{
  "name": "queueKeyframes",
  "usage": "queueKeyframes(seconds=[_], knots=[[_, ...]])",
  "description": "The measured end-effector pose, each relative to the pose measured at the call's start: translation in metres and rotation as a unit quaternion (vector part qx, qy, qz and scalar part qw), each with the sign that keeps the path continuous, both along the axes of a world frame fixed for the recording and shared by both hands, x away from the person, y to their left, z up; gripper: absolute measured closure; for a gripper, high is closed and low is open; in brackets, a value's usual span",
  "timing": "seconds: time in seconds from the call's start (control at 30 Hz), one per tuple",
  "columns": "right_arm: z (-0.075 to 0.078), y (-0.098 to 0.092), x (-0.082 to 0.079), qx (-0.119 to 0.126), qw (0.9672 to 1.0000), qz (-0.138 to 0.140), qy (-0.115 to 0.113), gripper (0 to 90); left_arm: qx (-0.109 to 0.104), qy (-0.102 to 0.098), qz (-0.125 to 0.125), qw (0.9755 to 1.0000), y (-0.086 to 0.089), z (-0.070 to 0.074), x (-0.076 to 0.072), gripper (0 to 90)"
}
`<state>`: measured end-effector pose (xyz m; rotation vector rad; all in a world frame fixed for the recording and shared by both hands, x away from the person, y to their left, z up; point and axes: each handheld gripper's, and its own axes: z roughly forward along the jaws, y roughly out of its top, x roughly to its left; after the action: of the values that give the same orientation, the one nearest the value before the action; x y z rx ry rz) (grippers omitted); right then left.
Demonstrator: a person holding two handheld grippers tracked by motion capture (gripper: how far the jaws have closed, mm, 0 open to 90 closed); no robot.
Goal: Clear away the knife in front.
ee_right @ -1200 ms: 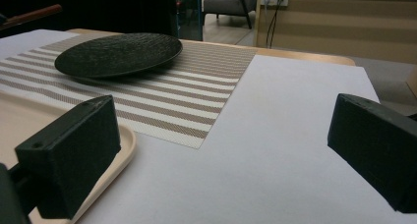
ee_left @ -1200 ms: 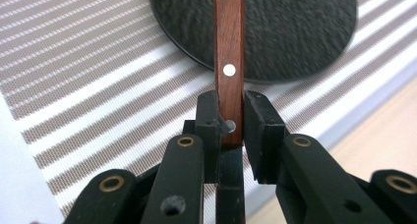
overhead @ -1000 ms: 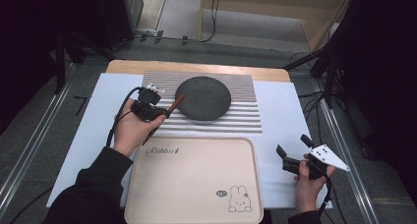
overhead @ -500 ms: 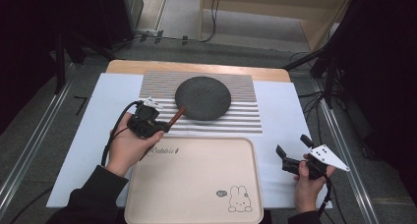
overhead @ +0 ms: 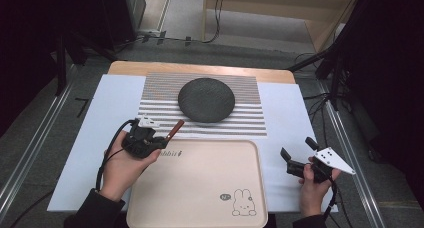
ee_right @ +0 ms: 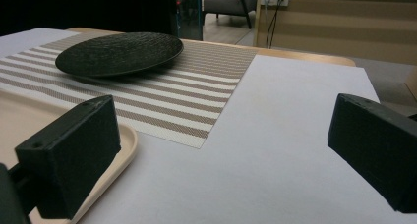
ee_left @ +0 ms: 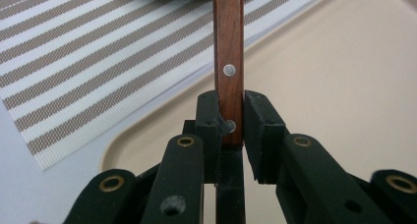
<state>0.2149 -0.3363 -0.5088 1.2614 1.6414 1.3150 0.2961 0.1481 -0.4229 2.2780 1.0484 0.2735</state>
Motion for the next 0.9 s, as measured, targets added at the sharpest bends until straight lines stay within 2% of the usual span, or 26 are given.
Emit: queueKeyframes(seconds=[0.33, 0.57, 0.77, 0.9], knots=[[0.000, -0.001, 0.000, 0.001, 1.0000, -0.001, 0.001, 0.0, -0.001, 0.006, 0.010, 0.9999, 0.009, -0.010, -0.020, 76.7], [0.000, 0.000, 0.000, -0.001, 1.0000, -0.001, 0.000, 0.0, -0.010, 0.012, 0.026, 0.9995, 0.019, -0.020, -0.031, 76.7], [0.000, 0.000, 0.000, -0.001, 1.0000, -0.001, 0.001, 0.0, -0.027, 0.018, 0.037, 0.9988, 0.024, -0.026, -0.038, 76.7], [0.000, 0.000, 0.000, -0.002, 1.0000, -0.001, 0.000, 0.0, -0.025, 0.024, 0.039, 0.9986, 0.023, -0.033, -0.042, 76.7]])
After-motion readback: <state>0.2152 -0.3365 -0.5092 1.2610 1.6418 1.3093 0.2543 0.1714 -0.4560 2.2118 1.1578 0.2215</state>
